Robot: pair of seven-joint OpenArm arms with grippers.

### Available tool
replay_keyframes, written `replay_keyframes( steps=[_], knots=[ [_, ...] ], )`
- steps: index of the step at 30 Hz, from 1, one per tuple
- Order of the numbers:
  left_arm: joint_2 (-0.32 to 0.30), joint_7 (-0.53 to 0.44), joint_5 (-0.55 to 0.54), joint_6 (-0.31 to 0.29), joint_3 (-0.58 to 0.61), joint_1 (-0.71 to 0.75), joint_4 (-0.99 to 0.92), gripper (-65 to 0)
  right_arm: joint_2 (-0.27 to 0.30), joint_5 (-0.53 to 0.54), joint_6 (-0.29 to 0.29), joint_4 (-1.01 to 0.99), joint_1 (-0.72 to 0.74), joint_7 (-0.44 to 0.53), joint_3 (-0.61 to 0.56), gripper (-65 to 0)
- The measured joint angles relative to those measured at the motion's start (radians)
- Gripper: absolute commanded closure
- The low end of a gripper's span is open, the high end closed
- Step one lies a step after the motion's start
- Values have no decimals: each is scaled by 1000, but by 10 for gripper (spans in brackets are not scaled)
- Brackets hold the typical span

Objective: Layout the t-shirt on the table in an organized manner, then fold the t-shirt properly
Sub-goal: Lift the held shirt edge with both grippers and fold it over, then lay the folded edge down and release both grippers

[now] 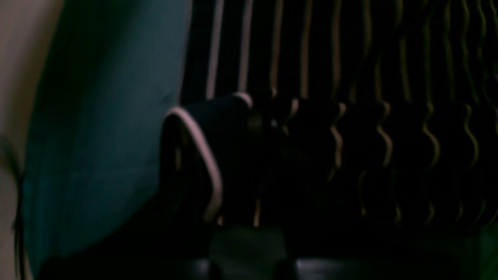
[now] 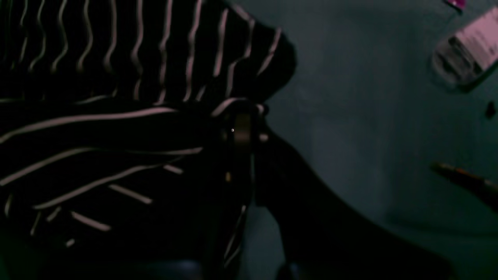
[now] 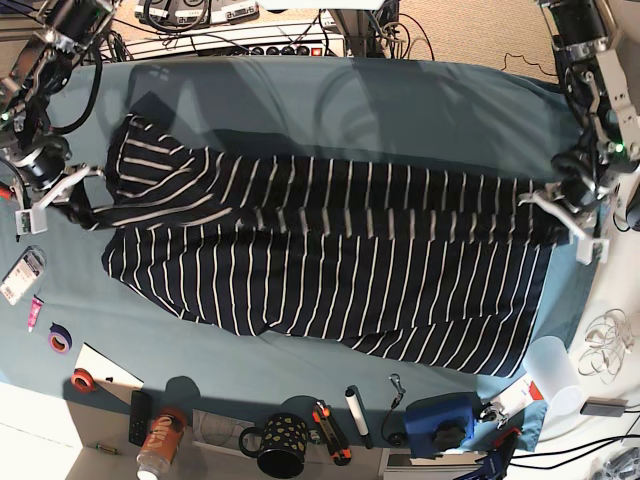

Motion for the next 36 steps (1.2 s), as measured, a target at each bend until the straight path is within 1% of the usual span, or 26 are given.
replay_keyframes(
  steps=[4,8,10,11,13,14,17,21,23,24,25,26,27,28,29,32,33,35,36],
  knots=[
    [1,-17,-2,-7,11,-59,-97,0,-5,-11,0,-165,53,-5,0,0],
    [1,-37,-2,-9,11,-107,-186,0,-6,-10,0,-256,113,14,0,0],
    [3,-39,4,-25,11,-138,-237,0,-6,-17,-5,-291,143,18,0,0],
    [3,-43,5,-53,11,-153,-266,0,-6,-18,-6,-304,157,18,0,0],
    [4,-44,8,-76,11,-174,-311,0,-5,-19,-6,-314,182,17,0,0],
    [3,-45,7,-75,11,-183,-331,0,-6,-19,-6,-317,195,17,0,0],
    [5,-109,11,-73,11,-198,-352,0,-6,-19,-6,-320,225,23,0,0],
    [4,-116,11,-74,11,-214,-352,0,-6,-19,-5,-320,233,24,0,0],
    [4,-115,12,-77,11,-210,-352,0,-5,-20,-6,-320,232,-2,1,0],
    [4,-115,12,-78,11,-209,-352,-55,-5,-19,-6,-320,232,-7,1,0],
    [4,-116,13,-77,11,-209,-352,-125,-5,-19,-5,-320,233,-18,1,-36],
    [4,-135,21,-77,11,-209,-352,-187,-5,-20,-6,-320,233,-20,1,-110],
    [3,-156,21,-72,10,-209,-352,-233,-5,-24,-15,-320,233,-16,1,-175],
    [2,-160,23,-66,6,-211,-352,-256,-3,-24,-19,-320,233,-16,3,-217],
    [-2,-164,23,-66,6,-211,-352,-259,0,-13,-18,-320,232,-7,4,-230],
    [-2,-167,23,-66,6,-211,-352,-258,4,55,-17,-320,233,3,4,-230],
    [-2,-167,23,-54,6,-211,-352,-258,8,88,-17,-320,233,-3,4,-229],
    [-3,-167,17,-55,6,-211,-352,-258,24,166,-17,-320,233,-42,4,-229],
    [-5,-156,-11,-54,6,-211,-352,-258,32,201,-17,-320,233,-55,14,-229]
  ],
)
